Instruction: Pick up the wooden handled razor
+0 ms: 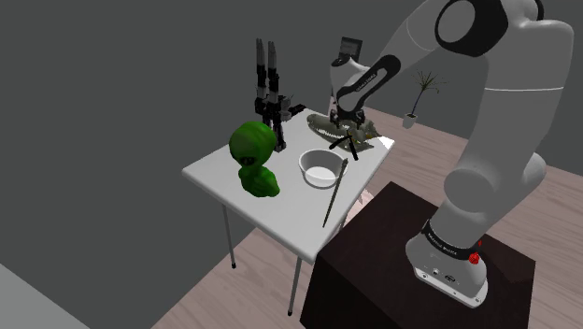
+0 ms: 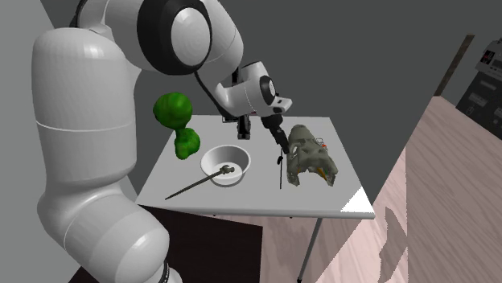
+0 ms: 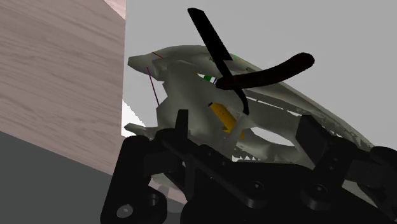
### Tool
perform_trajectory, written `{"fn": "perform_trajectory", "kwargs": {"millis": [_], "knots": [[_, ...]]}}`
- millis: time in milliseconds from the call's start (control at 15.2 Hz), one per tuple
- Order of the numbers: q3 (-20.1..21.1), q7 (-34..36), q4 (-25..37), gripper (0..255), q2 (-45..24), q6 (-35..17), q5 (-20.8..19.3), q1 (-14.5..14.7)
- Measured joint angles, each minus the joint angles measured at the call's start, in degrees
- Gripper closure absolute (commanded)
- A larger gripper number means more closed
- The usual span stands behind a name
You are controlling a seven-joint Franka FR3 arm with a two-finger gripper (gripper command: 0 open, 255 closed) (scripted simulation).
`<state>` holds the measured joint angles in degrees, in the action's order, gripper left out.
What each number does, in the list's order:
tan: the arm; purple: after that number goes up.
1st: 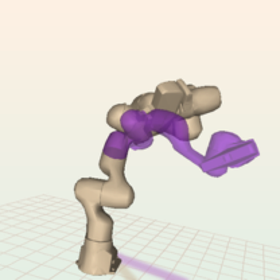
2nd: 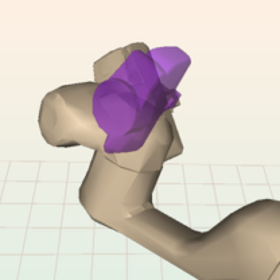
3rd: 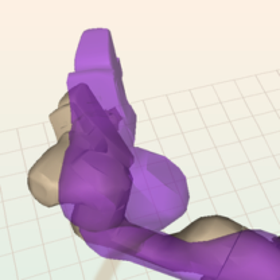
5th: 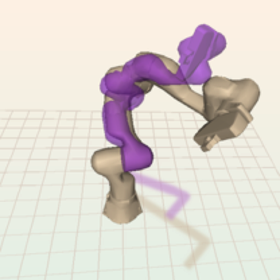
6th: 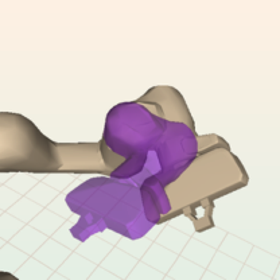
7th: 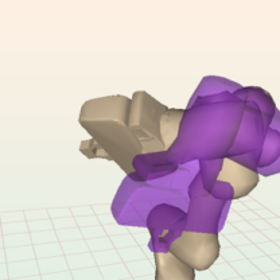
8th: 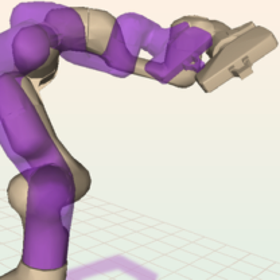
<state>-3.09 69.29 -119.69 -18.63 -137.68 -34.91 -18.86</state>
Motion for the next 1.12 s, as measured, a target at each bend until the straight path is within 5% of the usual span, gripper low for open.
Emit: {"fn": "perform_trajectory", "kwargs": {"millis": [66,132,1122], "knots": [[-0.09,0.24,0.2,0,-0.62,-0.39,-0.19,0.0],[-0.13,0.41,0.12,255,-0.78,-0.61,-0.32,0.01],[0.25,-0.95,0.18,255,1.28,1.29,0.71,-0.07]]}}
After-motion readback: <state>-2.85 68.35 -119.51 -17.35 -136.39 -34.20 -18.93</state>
